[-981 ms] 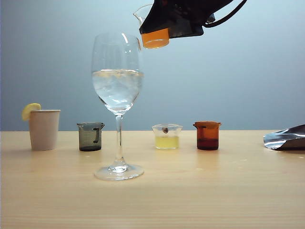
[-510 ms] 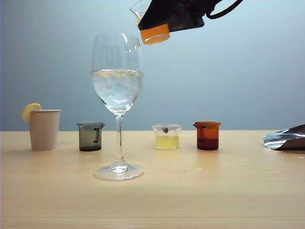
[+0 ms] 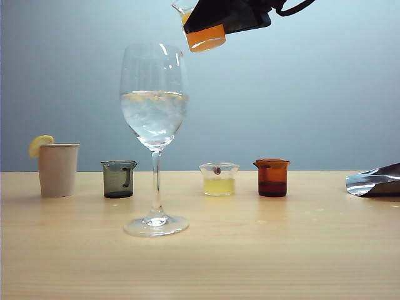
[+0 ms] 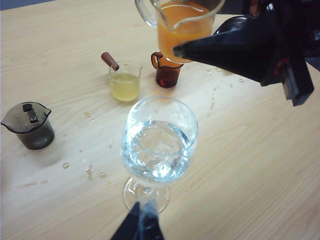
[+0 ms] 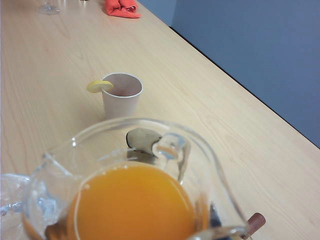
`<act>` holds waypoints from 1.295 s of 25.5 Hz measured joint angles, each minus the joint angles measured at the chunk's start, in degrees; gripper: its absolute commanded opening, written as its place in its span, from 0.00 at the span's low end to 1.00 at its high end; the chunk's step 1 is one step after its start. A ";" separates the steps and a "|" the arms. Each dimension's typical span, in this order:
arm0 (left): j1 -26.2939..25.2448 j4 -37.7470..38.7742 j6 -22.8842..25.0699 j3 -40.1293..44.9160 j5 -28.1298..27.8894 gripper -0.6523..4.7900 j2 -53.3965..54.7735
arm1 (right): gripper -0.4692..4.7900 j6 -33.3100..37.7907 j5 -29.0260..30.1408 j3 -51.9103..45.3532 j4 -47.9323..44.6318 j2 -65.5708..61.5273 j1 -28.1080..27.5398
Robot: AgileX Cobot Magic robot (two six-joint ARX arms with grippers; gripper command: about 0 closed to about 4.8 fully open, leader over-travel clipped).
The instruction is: Pick up the second measuring cup from the left, pour the orange juice inside into the goblet, and finally put the measuring cup back in its original place.
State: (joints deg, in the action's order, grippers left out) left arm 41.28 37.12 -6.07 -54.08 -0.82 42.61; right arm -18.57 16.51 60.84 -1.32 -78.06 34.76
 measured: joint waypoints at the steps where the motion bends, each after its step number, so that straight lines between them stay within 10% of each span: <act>1: 0.00 0.00 0.02 0.00 0.00 0.11 0.00 | 0.47 -0.37 0.02 0.00 0.15 0.02 0.02; 33: 0.00 0.00 0.02 0.00 0.02 0.11 0.00 | 0.46 -20.68 -6.56 -0.07 7.28 0.94 3.04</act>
State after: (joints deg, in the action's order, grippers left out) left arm 41.28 37.12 -6.04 -54.08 -0.80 42.61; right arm -39.24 9.96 60.77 5.96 -77.12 37.80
